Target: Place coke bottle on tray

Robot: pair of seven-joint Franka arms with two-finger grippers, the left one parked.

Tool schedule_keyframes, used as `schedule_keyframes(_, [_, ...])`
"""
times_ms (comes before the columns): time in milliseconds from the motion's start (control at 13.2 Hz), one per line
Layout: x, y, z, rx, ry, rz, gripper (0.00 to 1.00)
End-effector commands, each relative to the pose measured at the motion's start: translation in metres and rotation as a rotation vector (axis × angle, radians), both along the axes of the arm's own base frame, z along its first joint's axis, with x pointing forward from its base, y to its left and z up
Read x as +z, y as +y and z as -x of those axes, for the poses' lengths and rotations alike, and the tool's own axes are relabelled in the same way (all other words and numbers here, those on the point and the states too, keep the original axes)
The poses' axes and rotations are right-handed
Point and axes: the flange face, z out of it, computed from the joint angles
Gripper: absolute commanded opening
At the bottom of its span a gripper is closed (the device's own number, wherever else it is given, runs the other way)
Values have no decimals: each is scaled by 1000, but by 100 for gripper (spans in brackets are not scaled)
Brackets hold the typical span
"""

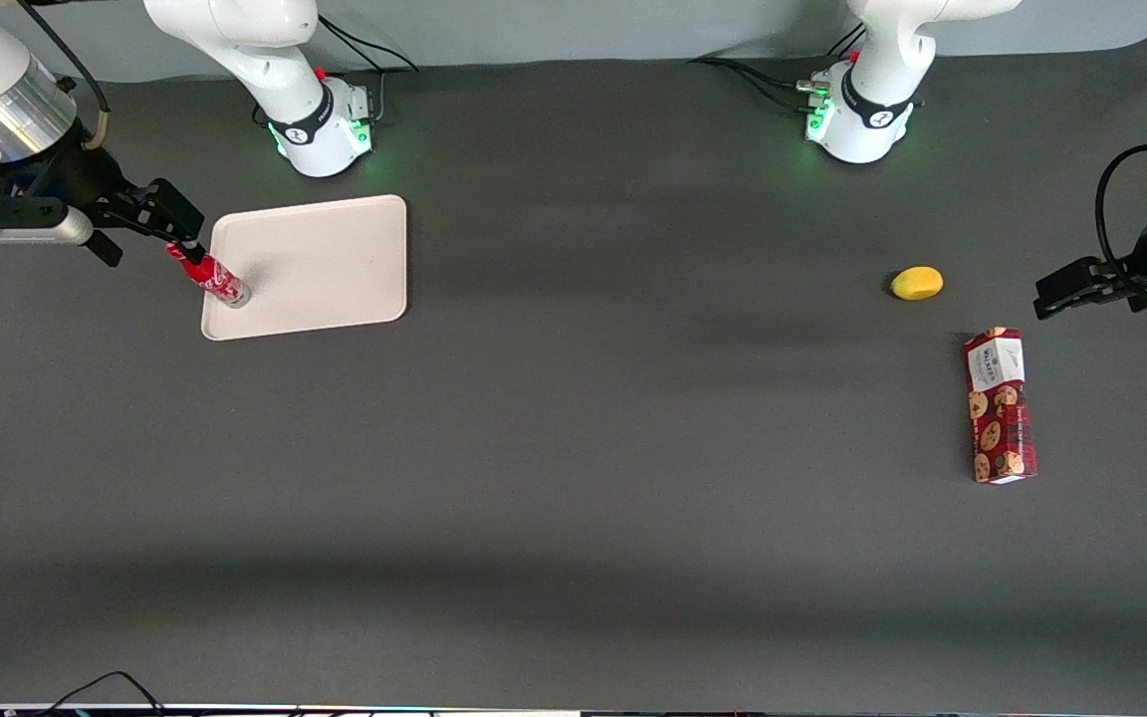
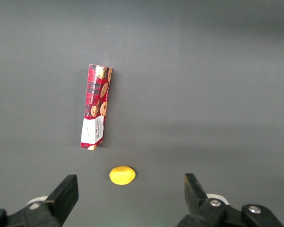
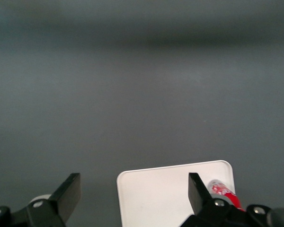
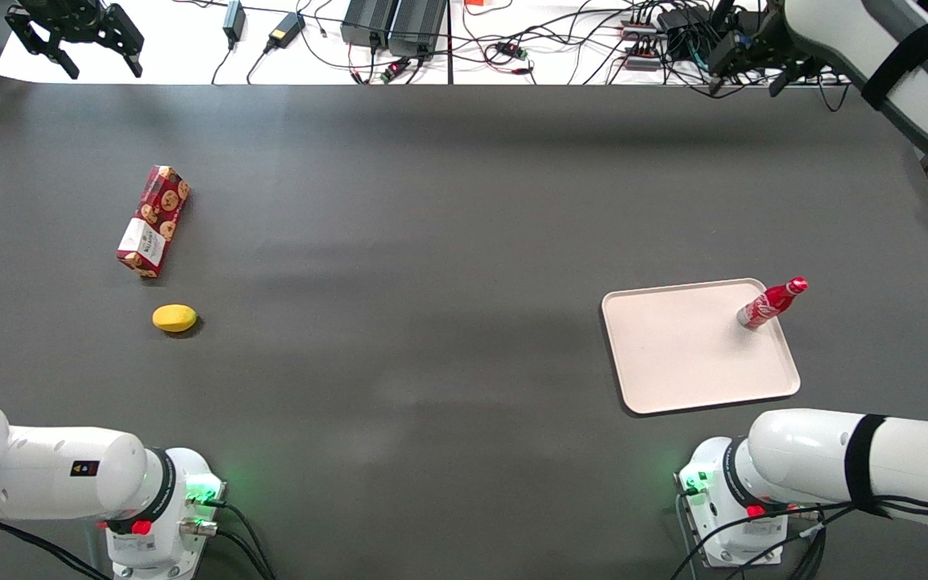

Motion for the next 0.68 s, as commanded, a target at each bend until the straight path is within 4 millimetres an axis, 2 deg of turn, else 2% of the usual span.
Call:
schedule_keyframes(0, [9, 3, -6, -30, 18, -38, 100])
schedule_keyframes(227, [7, -21, 4, -55, 93, -30, 100])
schedule_keyframes(454, [22, -44, 18, -42, 90, -29, 100])
schedule_keyframes(605, [24, -63, 18, -58, 87, -36, 100])
